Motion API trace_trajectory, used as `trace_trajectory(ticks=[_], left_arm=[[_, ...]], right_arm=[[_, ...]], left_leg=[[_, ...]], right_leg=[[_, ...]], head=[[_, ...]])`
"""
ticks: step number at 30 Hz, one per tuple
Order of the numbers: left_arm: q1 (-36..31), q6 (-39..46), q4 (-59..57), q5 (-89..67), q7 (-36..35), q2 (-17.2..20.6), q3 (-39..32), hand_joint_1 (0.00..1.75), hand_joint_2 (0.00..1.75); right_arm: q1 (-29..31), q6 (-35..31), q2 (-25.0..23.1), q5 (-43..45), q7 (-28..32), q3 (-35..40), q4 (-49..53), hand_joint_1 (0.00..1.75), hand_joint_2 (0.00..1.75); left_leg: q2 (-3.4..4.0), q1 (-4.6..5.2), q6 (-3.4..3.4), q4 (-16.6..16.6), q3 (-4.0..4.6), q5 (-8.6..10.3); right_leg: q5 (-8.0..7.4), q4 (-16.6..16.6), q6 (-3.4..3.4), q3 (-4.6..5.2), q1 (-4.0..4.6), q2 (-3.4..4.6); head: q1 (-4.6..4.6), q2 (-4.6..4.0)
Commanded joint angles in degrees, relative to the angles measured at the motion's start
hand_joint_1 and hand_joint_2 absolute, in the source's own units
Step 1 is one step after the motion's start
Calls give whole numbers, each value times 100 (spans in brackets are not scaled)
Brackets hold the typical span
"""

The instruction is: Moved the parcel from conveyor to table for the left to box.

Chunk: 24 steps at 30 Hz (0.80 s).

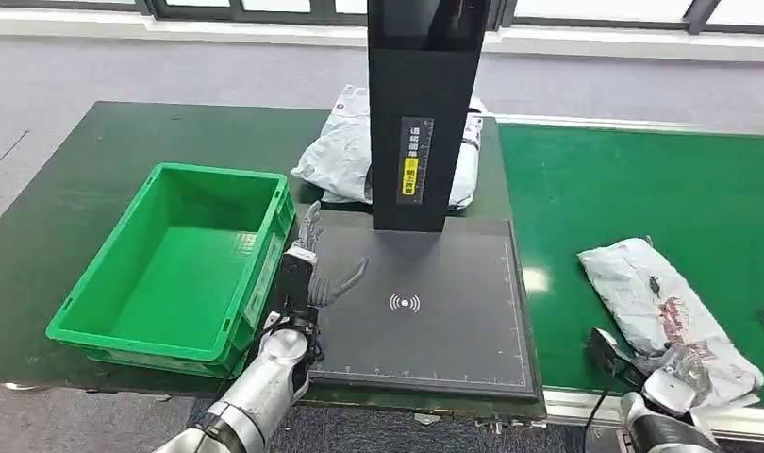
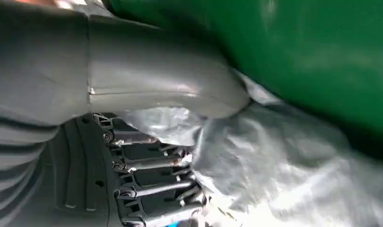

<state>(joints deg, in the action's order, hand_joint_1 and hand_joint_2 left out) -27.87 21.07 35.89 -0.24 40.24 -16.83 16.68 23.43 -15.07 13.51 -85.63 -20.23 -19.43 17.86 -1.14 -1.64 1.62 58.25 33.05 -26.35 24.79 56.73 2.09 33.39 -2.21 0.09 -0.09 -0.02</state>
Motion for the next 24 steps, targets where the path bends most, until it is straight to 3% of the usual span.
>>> trace_trajectory(ticks=[1, 3, 4, 6, 10, 19, 20, 21, 24], left_arm=[[116, 195, 205, -180, -24, 292, -239, 0, 175], [185, 243, 297, -231, -24, 316, -297, 0, 175], [235, 316, 378, -288, -24, 331, -385, 0, 175], [257, 333, 489, -340, -24, 349, -464, 0, 175], [245, 325, 474, -378, -24, 330, -500, 0, 175], [251, 325, 478, -392, -24, 319, -511, 0, 175], [286, 327, 581, -417, -24, 322, -510, 0, 175], [310, 368, 701, -436, -24, 327, -505, 0, 175], [292, 456, 924, -500, -24, 350, -426, 0, 175]], right_arm=[[369, -1369, -819, 695, 1443, -94, 315, 175, 175], [400, -1765, -1006, 1038, 2004, -34, 644, 175, 175], [380, -2113, -1217, 1603, 2695, 161, 1175, 175, 175], [126, -2020, -1530, 2754, 3434, 729, 2486, 175, 175], [-127, -1887, -1537, 2848, 3066, 1105, 3081, 175, 175], [-180, -1905, -1416, 3011, 3059, 1220, 3024, 175, 175], [-333, -1944, -1450, 3594, 3639, 1456, 3358, 175, 175], [-648, -1691, -1554, 3883, 3839, 1813, 4040, 175, 175], [-1560, -1022, -1549, 3690, 3325, 3203, 5662, 175, 175]], left_leg=[[60, 1, -5, -5, 5, -4], [81, 3, -2, -10, 18, -3], [88, 5, -4, -17, 13, -1], [82, 4, 1, -13, 28, -2], [50, 1, 11, -7, 36, 9], [40, 5, 4, -12, 39, 10], [30, 3, 8, -9, 43, 11], [40, 7, 4, -14, 38, 11], [25, 3, 10, -11, 46, 8]], right_leg=[[-15, 2, -23, 27, 4, 52], [-18, 5, -26, 49, 2, 71], [-20, 5, -35, 54, 2, 74], [-18, 18, -28, 70, 2, 74], [-7, 40, -28, 88, 3, 41], [-2, 35, -37, 86, 1, 27], [-1, 36, -32, 87, 1, 21], [-3, 34, -40, 86, 0, 27], [5, 40, -42, 92, 4, 13]], head=[[0, 0], [0, 0], [0, 2], [0, 0], [0, 2], [0, 0], [0, 0], [0, 0], [0, 2]])
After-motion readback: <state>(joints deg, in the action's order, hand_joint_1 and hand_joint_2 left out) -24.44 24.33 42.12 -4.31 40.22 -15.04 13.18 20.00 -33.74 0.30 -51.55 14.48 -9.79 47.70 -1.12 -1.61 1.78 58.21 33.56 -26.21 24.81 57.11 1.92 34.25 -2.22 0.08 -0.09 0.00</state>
